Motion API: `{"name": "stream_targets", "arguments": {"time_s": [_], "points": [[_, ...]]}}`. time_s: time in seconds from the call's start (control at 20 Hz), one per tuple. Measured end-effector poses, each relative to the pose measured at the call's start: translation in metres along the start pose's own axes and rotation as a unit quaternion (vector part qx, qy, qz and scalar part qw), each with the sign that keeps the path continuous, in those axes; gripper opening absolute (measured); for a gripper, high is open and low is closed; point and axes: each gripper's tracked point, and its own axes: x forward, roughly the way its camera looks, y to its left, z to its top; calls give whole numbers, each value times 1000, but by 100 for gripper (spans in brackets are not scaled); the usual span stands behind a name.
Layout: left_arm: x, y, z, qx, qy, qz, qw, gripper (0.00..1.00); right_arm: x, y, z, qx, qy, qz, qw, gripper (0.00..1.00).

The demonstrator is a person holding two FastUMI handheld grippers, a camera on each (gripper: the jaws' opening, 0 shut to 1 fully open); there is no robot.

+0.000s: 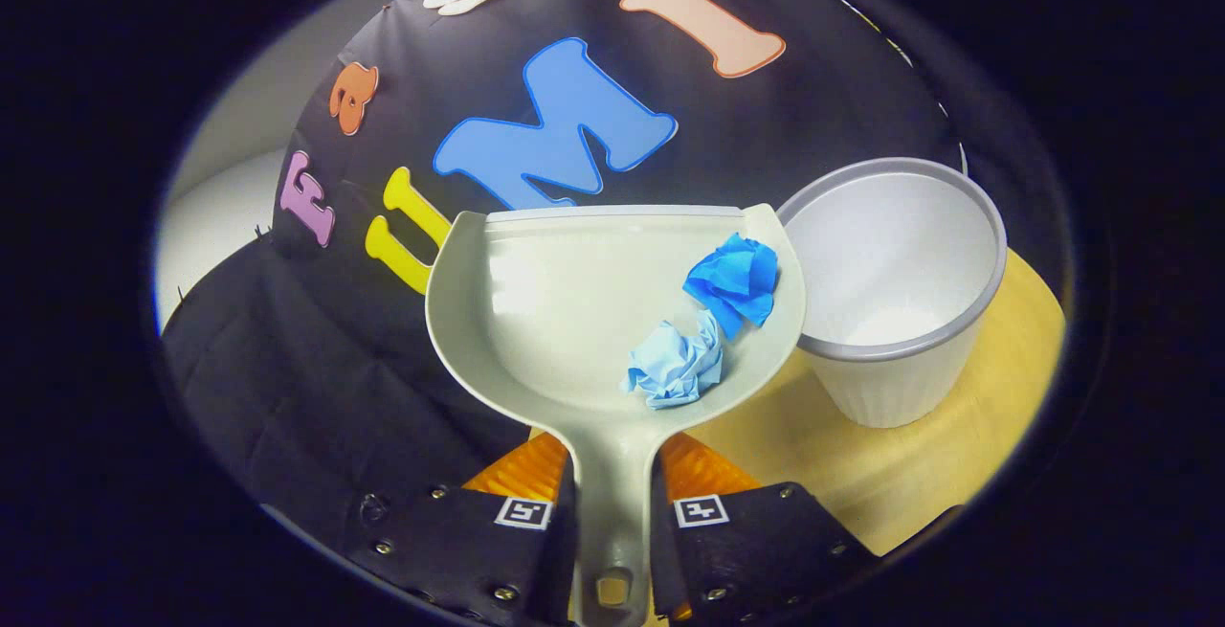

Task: Pick up the small broom and dustpan from the desktop, sweep the trash into the dustpan with the broom, and then empty the trash into the garbage bin.

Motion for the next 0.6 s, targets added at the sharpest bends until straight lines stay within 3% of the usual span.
{"name": "stream_targets", "arguments": {"time_s": [0.3,0.6], "points": [[3,-17,-7,-1,10,-11,1000,31,-13,-11,29,111,-38,42,992,32],[7,-37,-13,-2,18,-22,1000,31,-32,-21,47,250,-71,99,961,31]]}}
